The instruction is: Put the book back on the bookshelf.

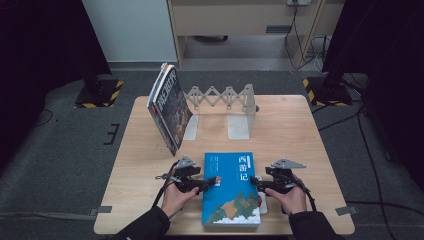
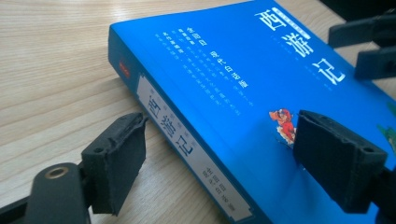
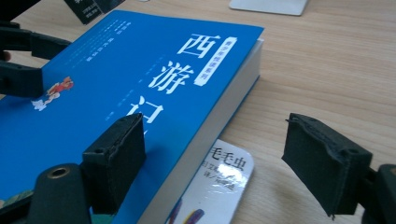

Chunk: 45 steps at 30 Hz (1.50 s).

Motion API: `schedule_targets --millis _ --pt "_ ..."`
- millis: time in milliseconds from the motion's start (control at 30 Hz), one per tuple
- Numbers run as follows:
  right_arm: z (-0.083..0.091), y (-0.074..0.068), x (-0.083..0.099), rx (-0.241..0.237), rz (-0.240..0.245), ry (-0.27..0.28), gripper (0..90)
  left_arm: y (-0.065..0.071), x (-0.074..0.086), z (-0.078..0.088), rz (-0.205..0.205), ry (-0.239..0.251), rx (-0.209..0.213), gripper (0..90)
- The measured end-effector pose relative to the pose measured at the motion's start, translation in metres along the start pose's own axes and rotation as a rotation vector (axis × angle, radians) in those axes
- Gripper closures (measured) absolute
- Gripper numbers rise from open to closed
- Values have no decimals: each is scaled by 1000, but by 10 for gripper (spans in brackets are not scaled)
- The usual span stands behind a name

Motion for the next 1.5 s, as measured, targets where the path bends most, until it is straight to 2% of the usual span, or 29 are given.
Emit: schedule_targets --millis 467,500,533,600,900,1033,1167,1267,1433,1500 --pt "-11 -15 3 -71 -31 -24 220 -4 5 -10 83 40 70 99" --pt "-11 -16 3 -72 -34 -23 220 -5 6 -11 92 46 79 95" --pt "-12 -16 3 -73 -39 -24 221 -6 9 -13 118 56 104 93" --pt "-13 -16 3 -79 -41 -26 221 -6 10 -15 157 54 125 91" --pt "-16 -17 3 -99 -73 -31 233 -7 9 -16 156 53 135 85" --pt "-17 -18 3 -104 -72 -27 239 -7 9 -16 164 57 132 87" --pt "-19 -20 3 -115 -94 -28 248 -7 9 -17 167 62 123 85" --pt "-19 -20 3 -118 -98 -33 252 -5 8 -18 181 71 138 48" --pt "-20 -20 3 -118 -103 -32 251 -4 8 -20 181 71 162 0" --pt "-20 -20 3 -119 -106 -34 251 -4 7 -20 182 73 154 0"
Point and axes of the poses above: each handheld gripper's, and its own axes: z roughly backward along the jaws, x roughly out of its underside, y roughly to its right, the point moved 5 cm from there along -z, roughly forward along the jaws, and after that the axes turned 1 degree about x, right-handed, at the moved point
